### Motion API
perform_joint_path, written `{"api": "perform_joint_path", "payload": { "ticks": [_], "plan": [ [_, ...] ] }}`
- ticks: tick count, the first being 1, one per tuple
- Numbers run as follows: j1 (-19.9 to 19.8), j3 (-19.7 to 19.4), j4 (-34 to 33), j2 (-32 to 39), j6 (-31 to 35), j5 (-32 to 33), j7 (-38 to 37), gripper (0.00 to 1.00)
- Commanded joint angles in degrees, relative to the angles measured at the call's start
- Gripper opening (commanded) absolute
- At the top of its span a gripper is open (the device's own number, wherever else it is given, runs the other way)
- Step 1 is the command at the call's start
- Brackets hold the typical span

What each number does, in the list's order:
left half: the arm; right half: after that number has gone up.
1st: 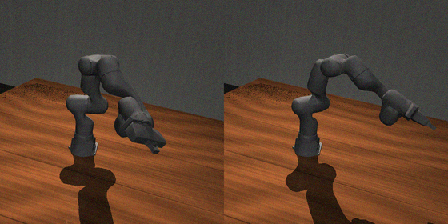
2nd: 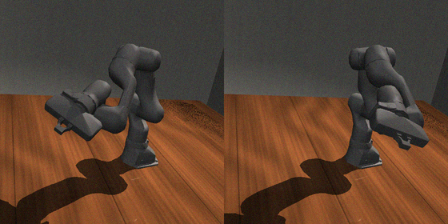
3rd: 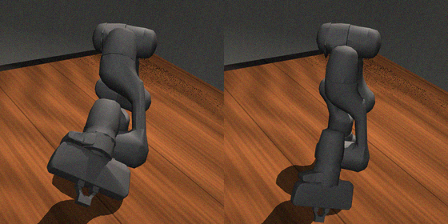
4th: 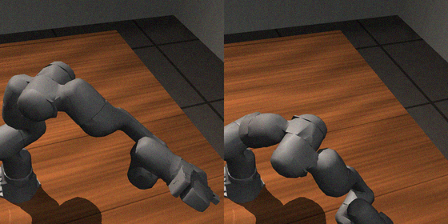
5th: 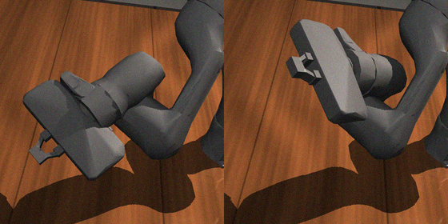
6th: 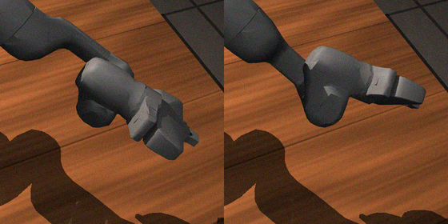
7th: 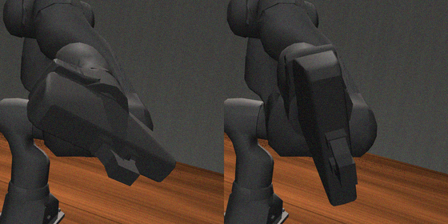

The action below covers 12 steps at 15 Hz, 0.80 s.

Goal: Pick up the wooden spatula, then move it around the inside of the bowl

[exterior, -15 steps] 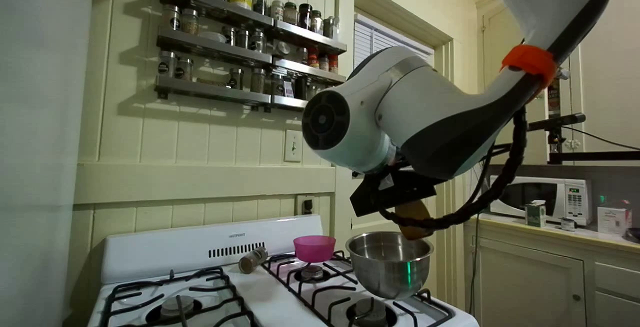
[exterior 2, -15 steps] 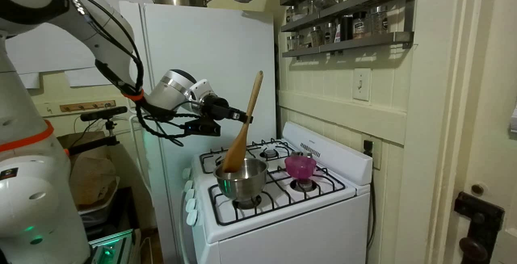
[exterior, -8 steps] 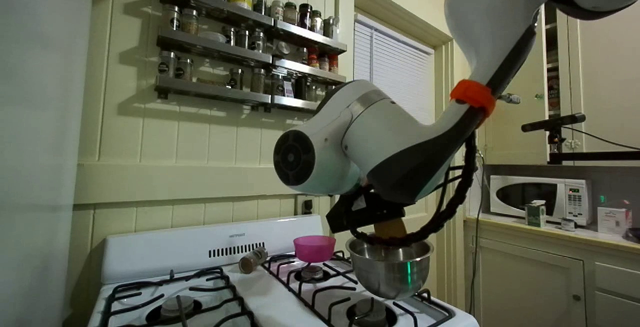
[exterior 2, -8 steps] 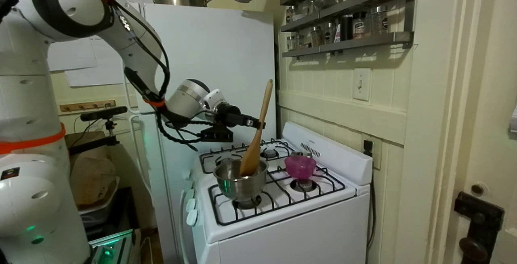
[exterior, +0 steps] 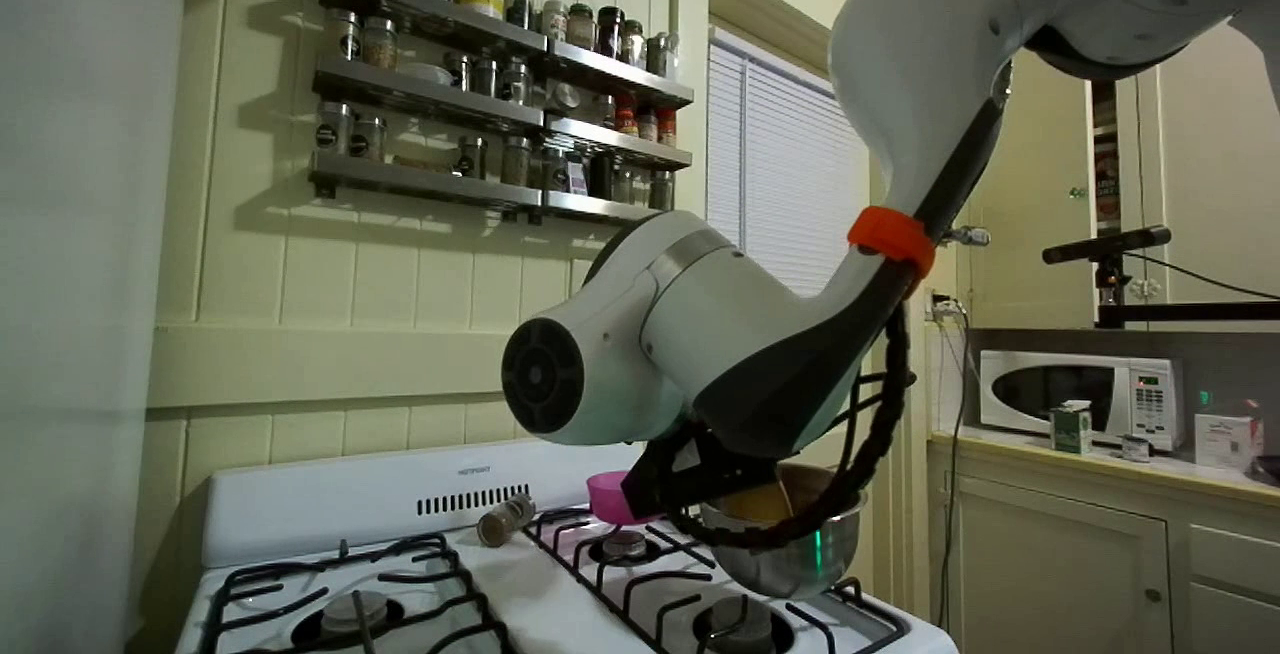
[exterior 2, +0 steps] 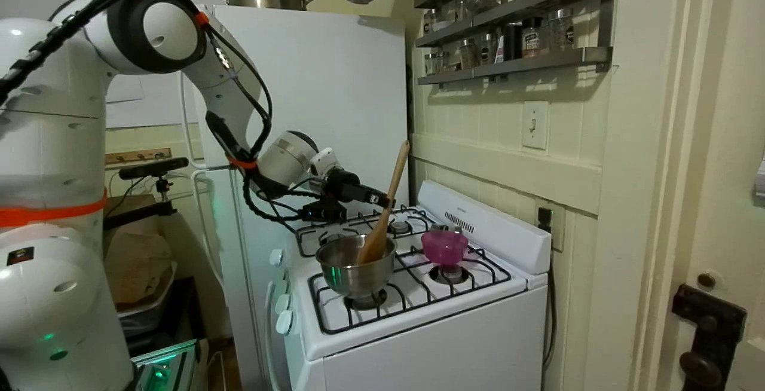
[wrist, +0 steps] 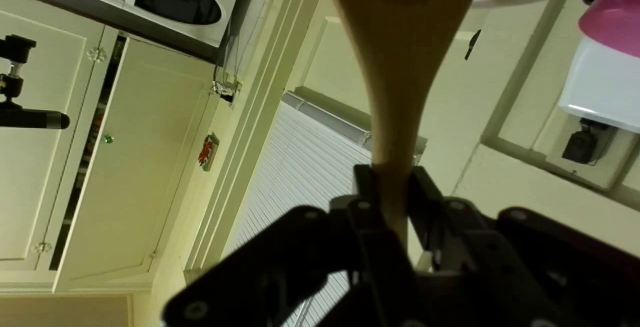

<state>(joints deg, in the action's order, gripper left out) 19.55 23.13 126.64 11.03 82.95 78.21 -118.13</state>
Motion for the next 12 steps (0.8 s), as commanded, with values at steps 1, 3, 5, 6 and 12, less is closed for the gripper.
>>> {"api": "perform_joint_path", "payload": {
  "ticks": [1, 3, 5, 6, 12],
  "plan": [
    [2.0, -0.4, -2.5, 2.4, 0.4, 1.3, -1.0, 0.05],
    [2.6, -0.1, -3.0, 2.6, 1.8, 1.3, -0.6, 0.05],
    [2.9, 0.3, -3.1, 2.1, 3.8, 0.5, 0.4, 0.05],
    [2.9, 0.5, -2.7, 1.5, 5.4, 0.2, 1.0, 0.05],
    [2.6, 1.0, -0.1, -2.6, 11.1, -3.7, 7.0, 0.05]
  ]
}}
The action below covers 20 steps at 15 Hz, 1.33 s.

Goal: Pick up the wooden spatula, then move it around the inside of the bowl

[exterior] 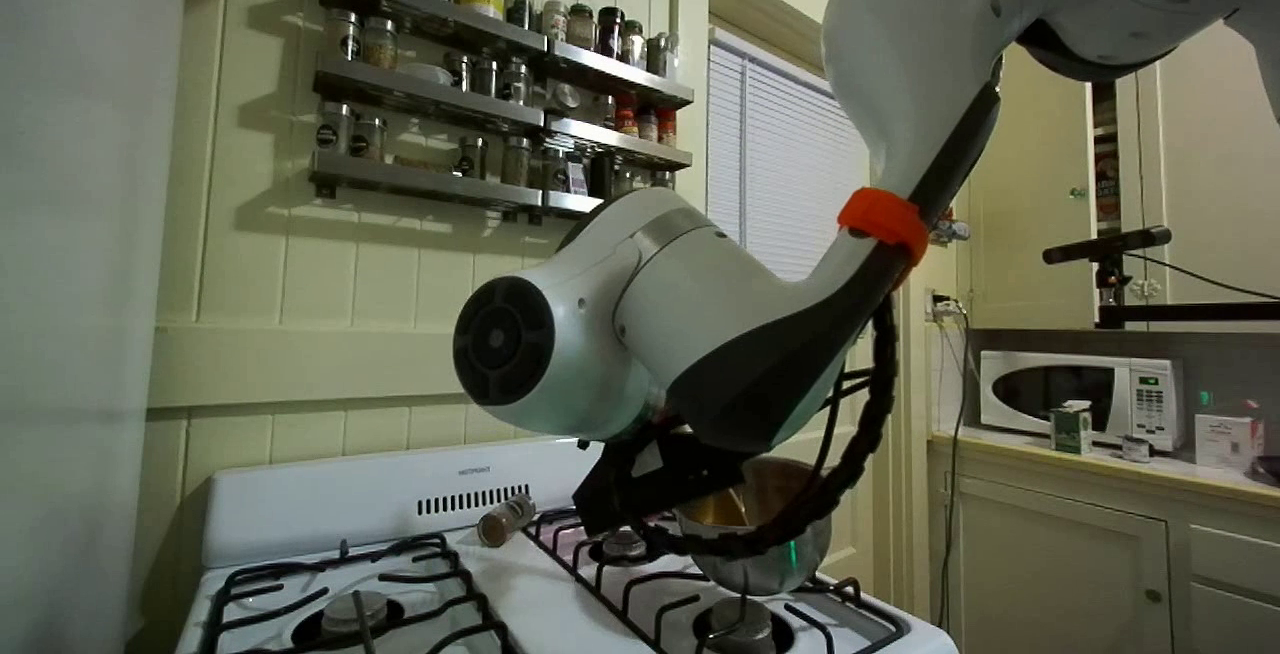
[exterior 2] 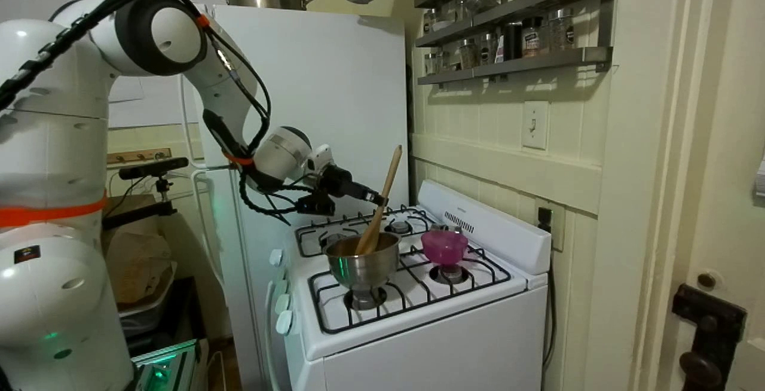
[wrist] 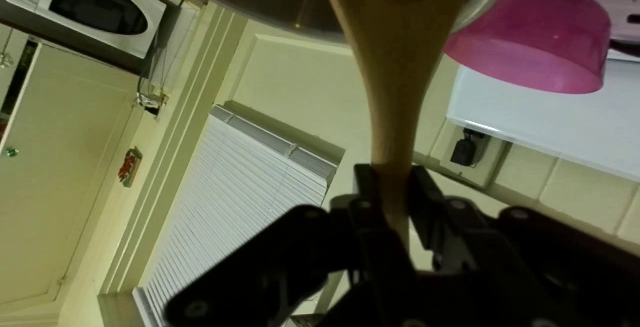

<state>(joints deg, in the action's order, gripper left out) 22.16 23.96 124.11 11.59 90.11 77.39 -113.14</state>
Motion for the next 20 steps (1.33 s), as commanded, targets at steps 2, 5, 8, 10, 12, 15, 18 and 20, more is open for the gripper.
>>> {"api": "perform_joint_path", "payload": {
  "ticks": [2, 5, 8, 10, 12, 15, 18, 20],
  "plan": [
    [-0.2, 0.2, 3.6, -5.0, 5.4, -6.0, 4.6, 0.05],
    [-0.2, -0.1, 5.4, -7.9, 5.4, -11.4, 8.0, 0.05],
    [-0.1, -0.8, 7.2, -10.4, 2.5, -15.0, 9.9, 0.05],
    [-0.3, -1.4, 8.4, -11.7, 0.2, -15.9, 10.1, 0.05],
    [-0.6, -2.0, 9.4, -12.2, -2.7, -15.3, 9.3, 0.05],
    [-1.3, -2.9, 10.2, -12.3, -6.1, -14.2, 8.6, 0.05],
    [-1.9, -3.9, 9.9, -11.0, -8.6, -12.6, 8.1, 0.05],
    [-2.2, -4.2, 9.4, -10.0, -9.1, -11.4, 7.7, 0.05]
  ]
}}
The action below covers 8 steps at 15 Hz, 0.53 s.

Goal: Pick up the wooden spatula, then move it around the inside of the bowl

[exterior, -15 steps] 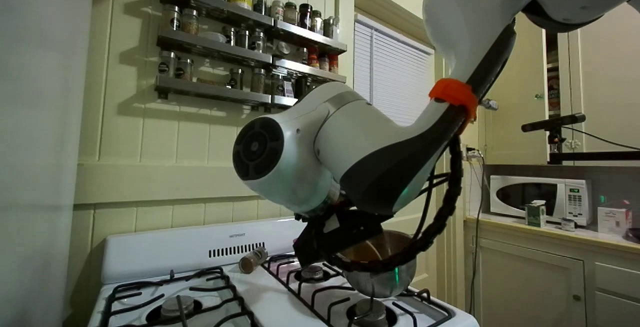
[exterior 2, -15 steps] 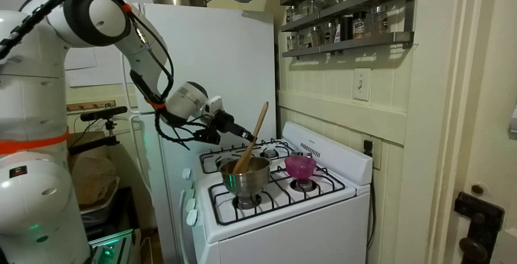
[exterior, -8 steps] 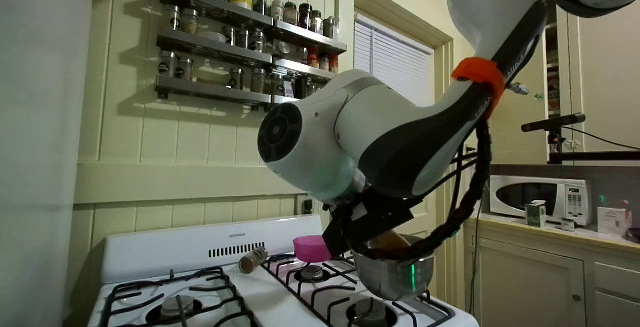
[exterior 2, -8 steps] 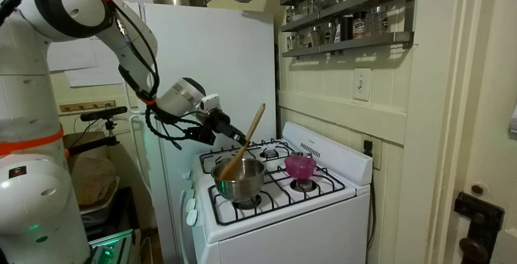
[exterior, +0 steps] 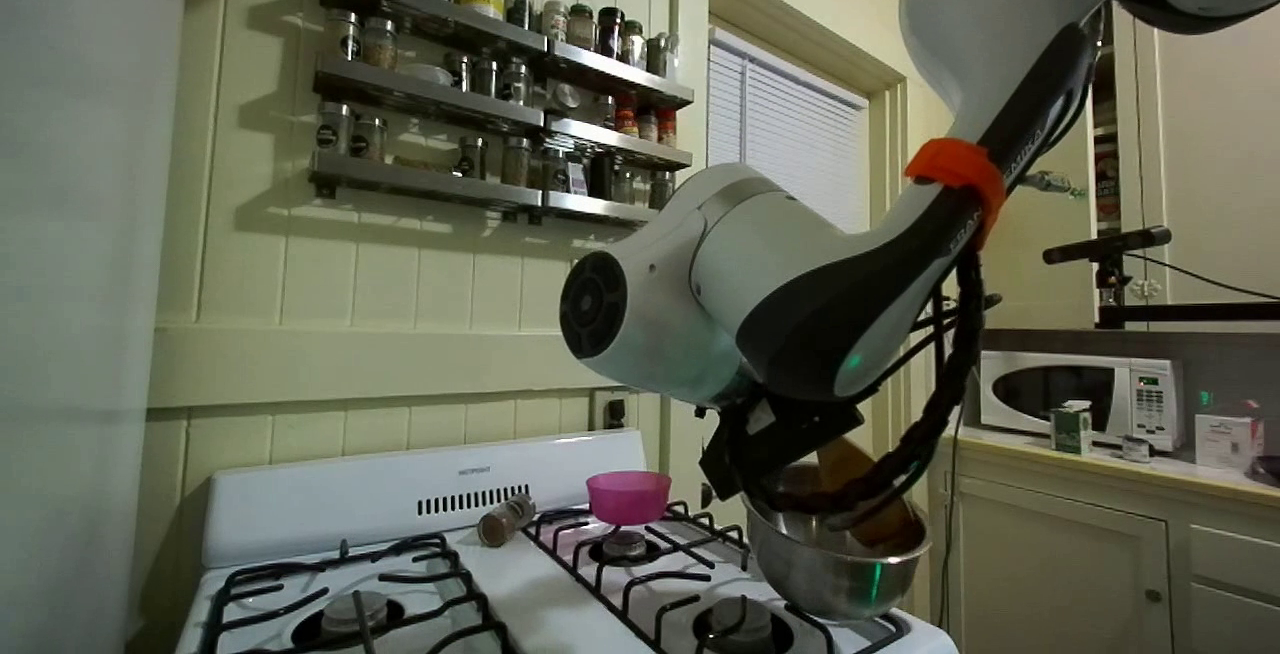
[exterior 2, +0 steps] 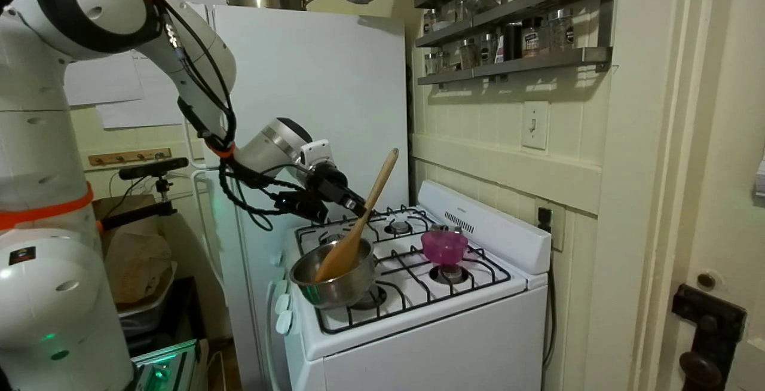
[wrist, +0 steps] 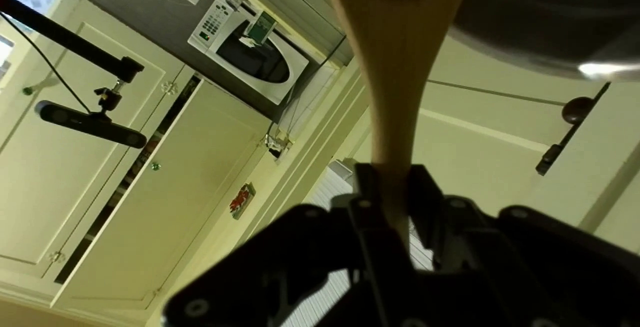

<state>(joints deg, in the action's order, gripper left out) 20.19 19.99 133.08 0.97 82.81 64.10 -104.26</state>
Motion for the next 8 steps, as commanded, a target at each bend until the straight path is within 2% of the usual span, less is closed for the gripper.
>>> {"api": "perform_joint_path", "payload": {
  "ticks": [1, 8],
  "plan": [
    [-0.4, -0.4, 0.2, 1.1, -1.8, 2.7, -1.6, 0.05],
    [-0.7, -1.3, -3.1, 7.4, -2.3, 8.9, -4.9, 0.05]
  ]
}}
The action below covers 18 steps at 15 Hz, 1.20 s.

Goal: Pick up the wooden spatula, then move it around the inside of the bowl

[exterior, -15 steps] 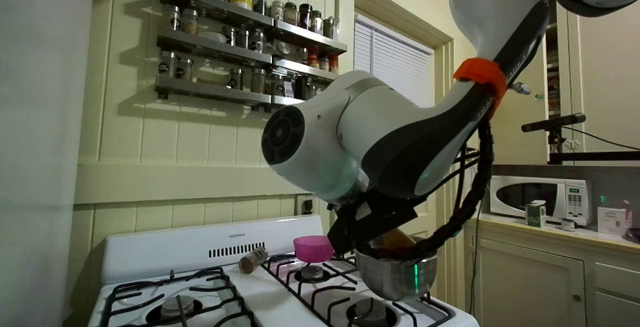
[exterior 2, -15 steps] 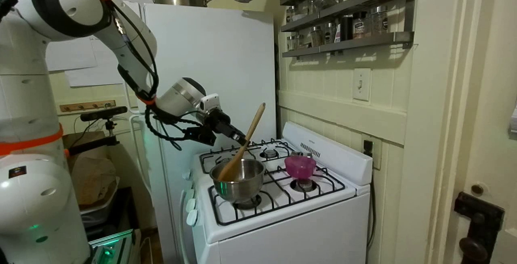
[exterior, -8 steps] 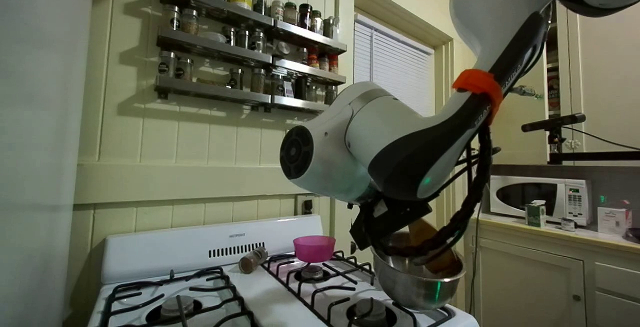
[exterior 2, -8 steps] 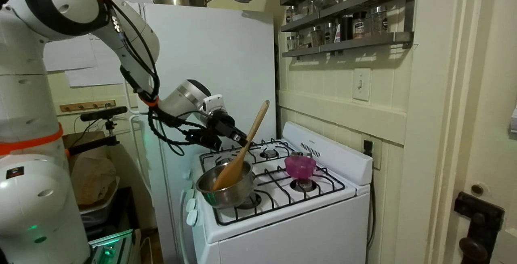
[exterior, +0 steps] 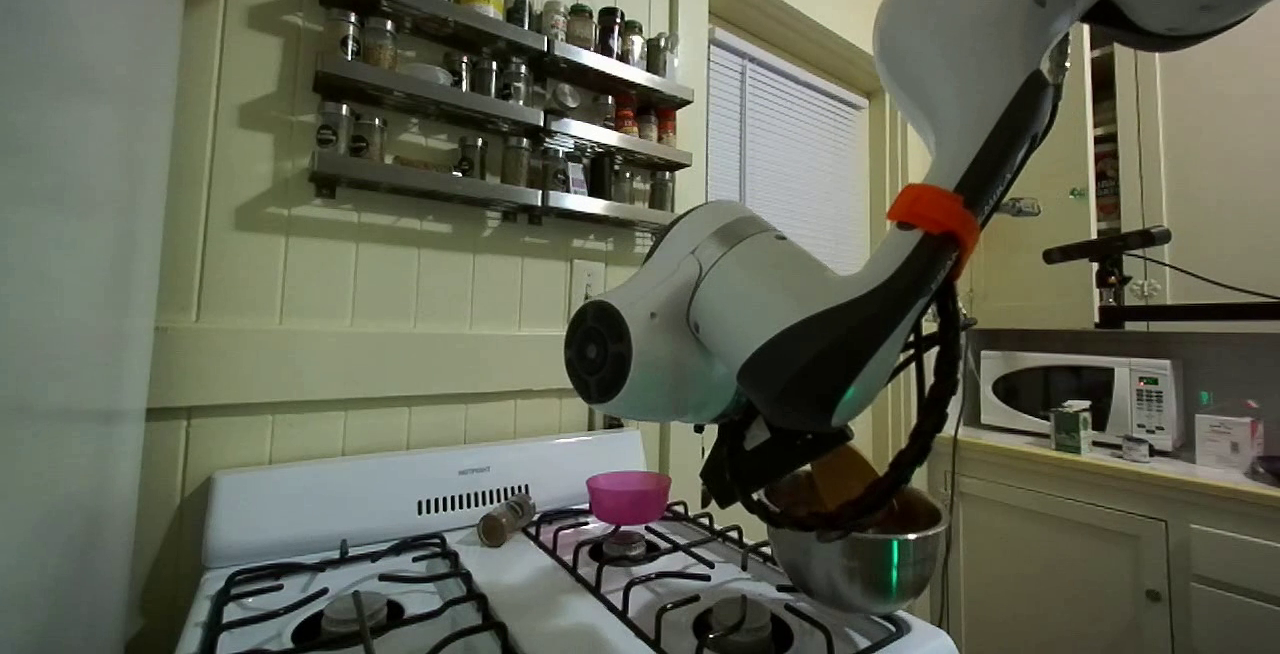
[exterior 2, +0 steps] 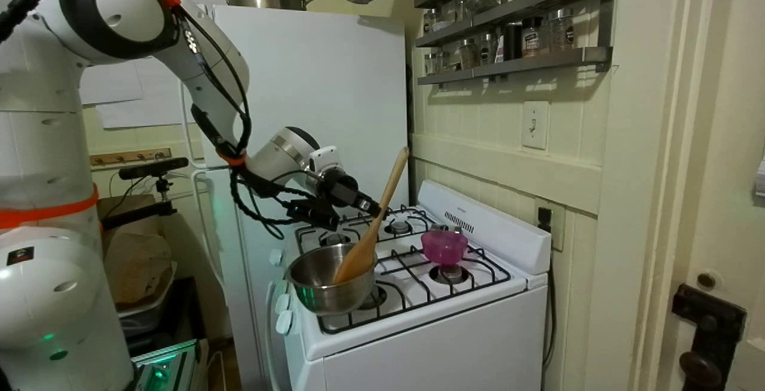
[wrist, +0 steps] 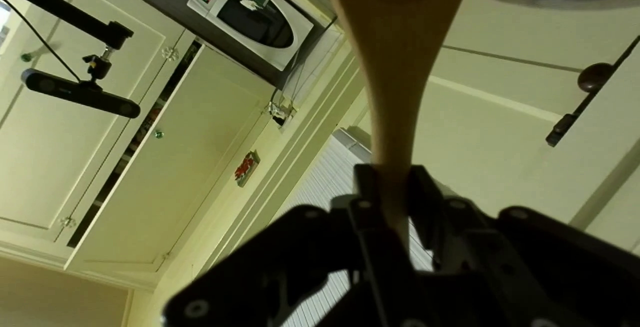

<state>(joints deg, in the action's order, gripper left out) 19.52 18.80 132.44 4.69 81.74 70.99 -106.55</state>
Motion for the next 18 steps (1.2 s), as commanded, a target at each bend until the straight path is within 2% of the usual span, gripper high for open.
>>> {"api": "perform_joint_path", "payload": {
  "ticks": [1, 10, 18],
  "plan": [
    [0.2, -0.1, -3.4, 4.9, -1.1, 2.7, -2.9, 0.05],
    [1.9, 0.3, -12.9, 12.3, -0.7, 7.3, -3.1, 0.05],
    [3.5, 0.7, -17.1, 15.9, 0.4, 7.5, -2.7, 0.05]
  ]
}}
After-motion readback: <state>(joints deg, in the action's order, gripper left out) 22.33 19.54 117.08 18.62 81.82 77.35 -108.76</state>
